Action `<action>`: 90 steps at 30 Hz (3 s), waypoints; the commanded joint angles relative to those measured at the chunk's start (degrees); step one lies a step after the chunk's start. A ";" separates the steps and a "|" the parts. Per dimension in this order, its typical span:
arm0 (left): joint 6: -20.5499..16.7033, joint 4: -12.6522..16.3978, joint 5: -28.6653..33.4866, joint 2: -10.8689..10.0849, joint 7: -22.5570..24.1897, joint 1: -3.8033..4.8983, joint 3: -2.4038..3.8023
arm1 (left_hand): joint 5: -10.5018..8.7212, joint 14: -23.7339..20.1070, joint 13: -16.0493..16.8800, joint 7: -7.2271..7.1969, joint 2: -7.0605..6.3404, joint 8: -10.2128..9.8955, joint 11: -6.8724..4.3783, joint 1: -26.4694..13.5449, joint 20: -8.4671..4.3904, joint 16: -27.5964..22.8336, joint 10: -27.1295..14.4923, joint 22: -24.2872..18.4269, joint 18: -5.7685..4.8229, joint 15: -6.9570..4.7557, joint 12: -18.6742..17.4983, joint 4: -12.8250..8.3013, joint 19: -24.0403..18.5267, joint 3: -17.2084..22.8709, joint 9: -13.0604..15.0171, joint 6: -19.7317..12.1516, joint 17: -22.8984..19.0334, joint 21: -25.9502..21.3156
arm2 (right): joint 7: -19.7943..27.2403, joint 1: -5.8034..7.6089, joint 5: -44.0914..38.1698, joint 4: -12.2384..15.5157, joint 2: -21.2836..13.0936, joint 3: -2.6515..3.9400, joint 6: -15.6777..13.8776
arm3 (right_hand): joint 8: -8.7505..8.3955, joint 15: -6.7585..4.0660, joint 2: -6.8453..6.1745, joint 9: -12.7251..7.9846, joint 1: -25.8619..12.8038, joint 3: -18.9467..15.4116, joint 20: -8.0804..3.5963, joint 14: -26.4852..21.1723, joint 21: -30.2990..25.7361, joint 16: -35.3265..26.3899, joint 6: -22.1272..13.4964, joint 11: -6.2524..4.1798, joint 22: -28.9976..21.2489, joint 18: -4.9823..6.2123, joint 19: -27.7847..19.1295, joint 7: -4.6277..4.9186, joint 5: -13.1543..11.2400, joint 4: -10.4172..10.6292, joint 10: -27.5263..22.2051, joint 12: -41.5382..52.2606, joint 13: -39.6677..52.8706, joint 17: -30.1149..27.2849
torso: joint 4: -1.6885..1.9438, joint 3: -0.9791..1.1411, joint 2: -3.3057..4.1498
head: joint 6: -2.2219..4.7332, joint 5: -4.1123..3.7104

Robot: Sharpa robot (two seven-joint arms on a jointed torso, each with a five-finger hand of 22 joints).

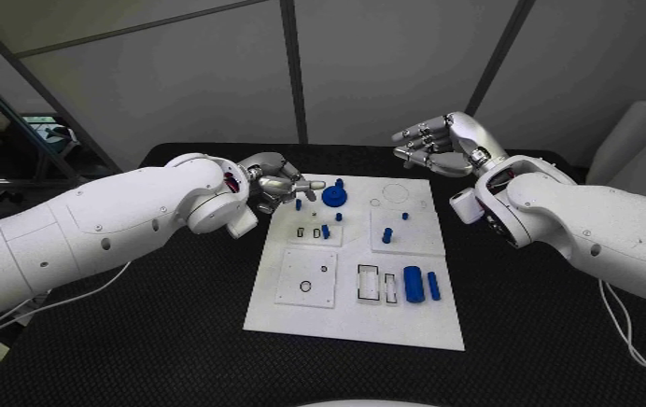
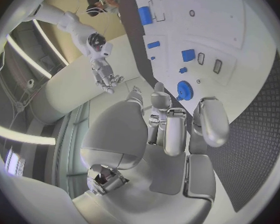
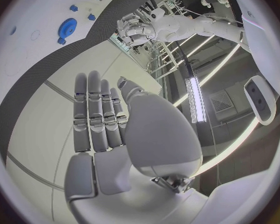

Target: Assemble the parts on the task board

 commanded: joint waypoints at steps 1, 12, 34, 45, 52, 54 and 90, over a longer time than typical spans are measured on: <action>5.65 -0.46 -11.19 1.30 -10.96 1.48 -0.90 | -0.34 4.10 1.31 -0.03 0.18 0.48 0.11 -0.66 0.09 0.30 -0.87 0.88 0.11 0.20 1.19 -0.04 0.48 -1.15 0.81 -0.77 8.52 0.58 | 2.79 0.22 4.34 -1.02 0.23 0.04 2.14 | -0.38 0.99 -0.86 -0.12 -0.10 0.46 0.93 -1.83 -3.27 -3.78 -0.14 0.71 -2.07 -0.10 -1.20 0.66 -0.07 0.07 -0.27 -1.54 -1.94 -2.24 | 0.01 0.14 -0.68 | -0.48 -0.32; 11.59 -4.81 -16.14 7.28 -15.63 6.12 -7.07 | 0.12 4.92 0.60 0.25 1.85 1.40 0.34 -0.79 0.07 2.76 -3.63 6.10 -0.84 0.29 0.37 -0.04 3.63 -3.12 2.77 -2.62 11.36 3.67 | 2.48 0.33 4.34 -3.90 1.53 0.06 1.50 | -0.42 2.31 -0.87 -0.22 -0.74 0.11 2.60 -0.19 -12.89 -11.96 -0.88 1.75 -9.23 0.27 2.11 1.48 0.24 -0.55 -1.57 -1.73 -8.28 -9.49 | -0.03 0.34 -0.80 | -1.43 -0.42; 13.08 -8.95 -16.43 13.33 -16.55 6.66 -8.36 | -0.46 5.66 3.75 -0.21 2.25 3.18 -0.01 -2.00 -0.12 5.05 -2.45 10.55 -1.62 0.08 3.50 0.00 5.15 -5.27 4.96 -2.30 13.88 6.36 | 1.17 0.34 4.23 -5.25 2.57 0.06 1.15 | -0.48 2.88 -0.85 -0.29 -1.25 -0.59 3.10 -0.61 -15.47 -13.19 -1.50 2.38 -11.07 0.21 2.74 2.08 0.73 -0.89 -3.03 -1.73 -8.31 -11.32 | -0.30 0.34 0.31 | -2.01 0.01; 15.91 -9.98 -16.43 14.20 -16.90 6.62 -8.78 | -0.17 5.73 4.29 -0.42 2.74 4.04 -0.18 -1.63 -0.22 5.27 -2.37 11.21 -1.72 -0.05 4.04 -0.12 5.31 -5.53 6.09 -2.24 14.12 6.74 | 0.70 0.34 4.23 -5.28 2.67 0.06 1.39 | -0.47 2.95 -0.76 -0.29 -1.35 -0.75 3.17 -0.66 -15.88 -13.19 -1.63 2.50 -11.37 0.22 2.91 2.26 1.04 -0.95 -3.20 -1.71 -8.30 -11.61 | -0.30 0.30 0.39 | -2.63 0.11; 16.59 -10.07 -16.44 14.28 -17.01 6.61 -8.89 | -0.14 5.78 4.62 -0.51 2.88 4.45 -0.26 -1.47 -0.27 5.41 -2.27 11.54 -1.77 -0.11 4.35 -0.13 5.39 -5.69 6.65 -2.24 14.28 6.92 | 0.56 0.34 4.23 -5.39 2.78 0.06 1.43 | -0.47 3.01 -0.72 -0.30 -1.43 -0.88 3.22 -0.70 -16.16 -13.19 -1.73 2.60 -11.57 0.22 3.03 2.39 1.24 -0.98 -3.34 -1.71 -8.30 -11.82 | -0.26 0.30 0.36 | -2.82 0.02; 16.66 -10.07 -16.44 14.33 -17.02 6.61 -8.90 | -0.14 5.80 4.71 -0.54 2.91 4.57 -0.28 -1.43 -0.28 5.47 -2.23 11.61 -1.79 -0.12 4.44 -0.13 5.41 -5.74 6.81 -2.25 14.35 6.97 | 0.55 0.34 4.23 -5.45 2.85 0.06 1.45 | -0.47 3.03 -0.71 -0.30 -1.45 -0.92 3.24 -0.71 -16.25 -13.19 -1.77 2.62 -11.64 0.22 3.07 2.43 1.28 -1.00 -3.39 -1.71 -8.30 -11.88 | -0.25 0.28 0.38 | -2.83 0.04; 18.22 -11.23 -16.08 15.86 -17.05 6.51 -8.91 | 0.50 5.86 5.54 -0.93 3.74 7.07 -0.64 2.00 -0.55 5.64 -2.02 12.57 -1.91 -0.42 5.23 -1.28 5.53 -5.68 10.68 -3.24 14.53 7.44 | 0.29 0.34 4.23 -5.84 3.43 0.06 2.30 | -0.46 3.08 -0.55 -0.30 -1.51 -0.99 3.29 -0.75 -16.51 -13.18 -1.84 2.69 -11.83 0.22 3.17 2.50 1.38 -1.01 -3.49 -1.69 -8.29 -12.07 | -0.24 0.26 0.49 | -3.38 0.10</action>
